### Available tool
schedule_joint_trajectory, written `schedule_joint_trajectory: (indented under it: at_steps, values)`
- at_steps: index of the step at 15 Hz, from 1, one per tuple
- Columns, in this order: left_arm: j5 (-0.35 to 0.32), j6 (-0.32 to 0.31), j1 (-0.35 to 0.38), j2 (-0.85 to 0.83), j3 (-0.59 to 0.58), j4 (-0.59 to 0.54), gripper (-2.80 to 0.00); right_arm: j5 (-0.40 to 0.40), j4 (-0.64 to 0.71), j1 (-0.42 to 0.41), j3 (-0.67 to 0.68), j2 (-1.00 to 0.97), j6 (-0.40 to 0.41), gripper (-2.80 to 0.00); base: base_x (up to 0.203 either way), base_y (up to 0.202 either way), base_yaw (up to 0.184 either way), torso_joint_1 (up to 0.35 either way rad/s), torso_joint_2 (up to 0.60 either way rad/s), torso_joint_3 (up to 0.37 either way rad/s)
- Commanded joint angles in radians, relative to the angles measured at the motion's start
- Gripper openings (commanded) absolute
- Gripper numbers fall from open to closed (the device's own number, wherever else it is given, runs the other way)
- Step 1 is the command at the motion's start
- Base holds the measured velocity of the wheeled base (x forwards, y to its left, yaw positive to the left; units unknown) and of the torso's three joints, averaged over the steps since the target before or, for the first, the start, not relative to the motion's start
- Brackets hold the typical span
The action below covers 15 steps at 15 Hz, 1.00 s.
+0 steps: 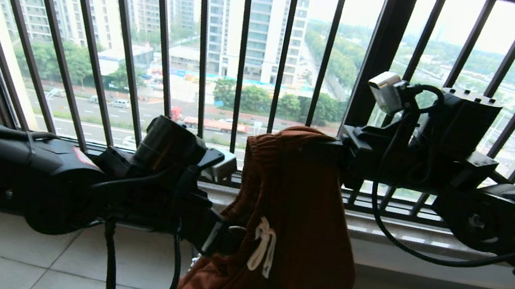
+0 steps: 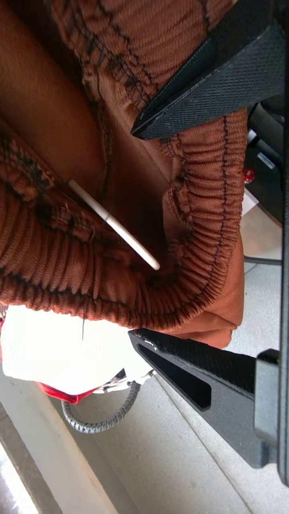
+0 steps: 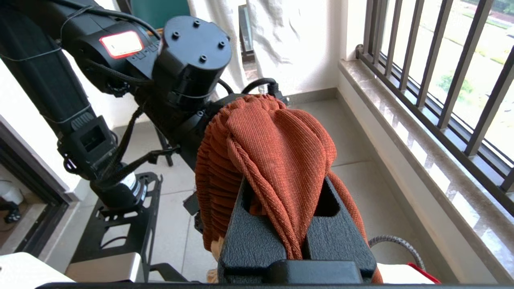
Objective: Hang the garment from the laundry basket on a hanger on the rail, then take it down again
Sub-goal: Hang the clothes on the clothes rack
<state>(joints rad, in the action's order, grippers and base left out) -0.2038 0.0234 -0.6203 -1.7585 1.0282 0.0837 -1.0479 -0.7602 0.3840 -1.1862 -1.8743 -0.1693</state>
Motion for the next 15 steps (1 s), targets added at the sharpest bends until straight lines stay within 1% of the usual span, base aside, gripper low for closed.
schedule_joint_trajectory:
  at_steps: [1, 2, 4, 9, 15]
  values:
    - [0.001, 0.021, -0.015, 0.035, 0.000, 0.001, 0.00, -0.006, -0.005, -0.007, -0.003, -0.002, -0.003, -2.80, 0.000, 0.000, 0.000, 0.000, 0.00, 0.000]
    - [0.001, 0.024, -0.021, 0.034, 0.000, 0.001, 0.00, -0.006, -0.005, -0.007, -0.006, -0.002, -0.003, -2.80, 0.000, 0.000, 0.000, 0.000, 0.00, 0.000]
    - [0.001, 0.061, -0.026, 0.041, 0.000, 0.001, 0.00, -0.006, -0.004, -0.011, -0.012, -0.005, -0.004, -2.80, 0.000, 0.000, 0.000, 0.000, 0.00, 0.000]
    - [-0.003, 0.068, -0.043, 0.009, 0.006, 0.002, 0.00, -0.006, -0.004, -0.011, -0.012, -0.005, -0.004, -2.80, 0.000, 0.000, 0.000, 0.000, 0.00, 0.000]
    - [-0.009, 0.096, -0.058, -0.012, 0.016, 0.005, 0.00, -0.006, -0.004, -0.011, -0.013, -0.005, -0.004, -2.80, 0.000, 0.000, 0.000, 0.000, 0.00, 0.000]
